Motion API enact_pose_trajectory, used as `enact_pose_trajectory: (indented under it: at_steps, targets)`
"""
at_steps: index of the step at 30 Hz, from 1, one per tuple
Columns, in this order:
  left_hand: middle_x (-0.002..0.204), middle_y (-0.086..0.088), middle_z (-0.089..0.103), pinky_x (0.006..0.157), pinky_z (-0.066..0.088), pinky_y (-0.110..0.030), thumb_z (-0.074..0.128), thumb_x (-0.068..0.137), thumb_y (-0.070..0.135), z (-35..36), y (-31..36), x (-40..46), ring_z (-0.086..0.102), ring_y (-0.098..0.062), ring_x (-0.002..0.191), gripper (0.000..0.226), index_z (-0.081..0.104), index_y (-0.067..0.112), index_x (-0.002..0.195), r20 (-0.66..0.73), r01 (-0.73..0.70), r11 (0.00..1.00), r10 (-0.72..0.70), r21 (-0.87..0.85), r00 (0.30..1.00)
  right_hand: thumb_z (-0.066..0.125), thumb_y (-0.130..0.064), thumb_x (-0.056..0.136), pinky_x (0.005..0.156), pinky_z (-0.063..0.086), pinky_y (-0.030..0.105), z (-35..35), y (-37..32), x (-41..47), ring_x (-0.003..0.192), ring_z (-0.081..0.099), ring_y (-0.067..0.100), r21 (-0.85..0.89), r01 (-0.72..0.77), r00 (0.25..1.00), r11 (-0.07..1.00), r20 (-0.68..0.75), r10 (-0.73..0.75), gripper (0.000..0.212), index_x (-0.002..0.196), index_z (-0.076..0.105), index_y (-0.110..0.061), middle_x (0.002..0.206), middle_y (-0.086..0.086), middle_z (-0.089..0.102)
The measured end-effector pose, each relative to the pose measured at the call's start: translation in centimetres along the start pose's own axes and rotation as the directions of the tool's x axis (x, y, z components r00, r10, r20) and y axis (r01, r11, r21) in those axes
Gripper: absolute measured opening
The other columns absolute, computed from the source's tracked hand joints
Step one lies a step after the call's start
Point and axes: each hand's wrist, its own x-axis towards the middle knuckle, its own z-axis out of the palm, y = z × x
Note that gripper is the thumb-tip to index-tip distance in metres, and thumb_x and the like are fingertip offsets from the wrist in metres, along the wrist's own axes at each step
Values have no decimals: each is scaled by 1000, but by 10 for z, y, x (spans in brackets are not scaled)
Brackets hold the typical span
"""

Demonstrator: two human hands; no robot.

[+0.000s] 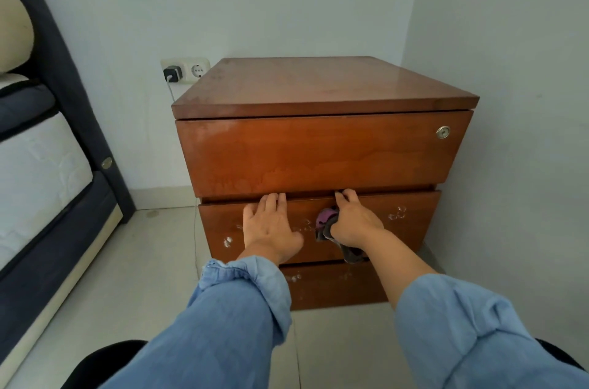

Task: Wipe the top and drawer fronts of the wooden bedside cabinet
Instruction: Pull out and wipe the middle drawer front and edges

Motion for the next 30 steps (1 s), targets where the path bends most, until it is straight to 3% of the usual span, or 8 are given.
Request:
enact_pose_trajectory:
  at_steps: [2,6,9,13,20,25,30]
  targets:
    - [158,-4,14,119,10,-43,46,87,45,5,2,-2,10,-20,146,84,5,13,153,-21,18,1000,-18,4,1000,47,-11,89,59,44,30,10,-1,-4,97,59,28,1,-24,999,1000,-28,24,80,151,-1,-24,158,-9,-12]
    - [159,-6,5,119,1,-52,52,84,45,19,5,-7,-4,-23,148,96,-8,12,152,-30,95,996,-95,1,995,56,-12,86,55,48,30,32,-2,-10,66,54,19,6,-17,995,1000,-99,17,98,148,-19,-23,155,-8,-29]
    - [155,-6,11,118,9,-52,52,81,45,25,8,-5,2,-24,147,94,-2,14,152,-64,114,992,-117,-46,991,59,-10,83,53,47,30,41,-1,-7,64,53,19,28,39,990,999,-136,-35,102,147,-20,-24,156,-8,-26]
    - [147,-5,21,108,22,-47,49,78,51,24,8,3,15,-24,141,85,15,18,149,-130,105,993,-111,-46,985,62,-15,83,55,45,30,37,-5,4,75,55,21,22,14,989,1000,-147,-11,99,149,-10,-25,158,-4,-14]
    - [139,-4,28,101,25,-46,46,77,59,16,0,8,27,-24,131,80,31,18,144,-120,56,998,-58,-14,991,51,-27,90,67,46,32,24,-17,6,112,54,28,-83,-67,994,994,-97,58,79,151,1,-22,158,-7,-13]
    - [135,-3,32,100,24,-47,43,79,60,6,-3,8,32,-24,126,76,37,19,142,-87,50,999,-50,-4,995,46,-23,91,63,44,32,12,-22,9,101,56,29,-69,-74,997,995,-37,72,72,151,6,-20,157,-9,-13]
    - [128,-2,39,96,25,-46,39,81,60,-3,-3,7,38,-24,119,71,42,19,139,-70,24,999,-23,21,997,45,-29,88,87,50,41,4,-19,7,122,47,33,-32,-50,999,998,6,50,71,150,11,-19,157,-8,-11]
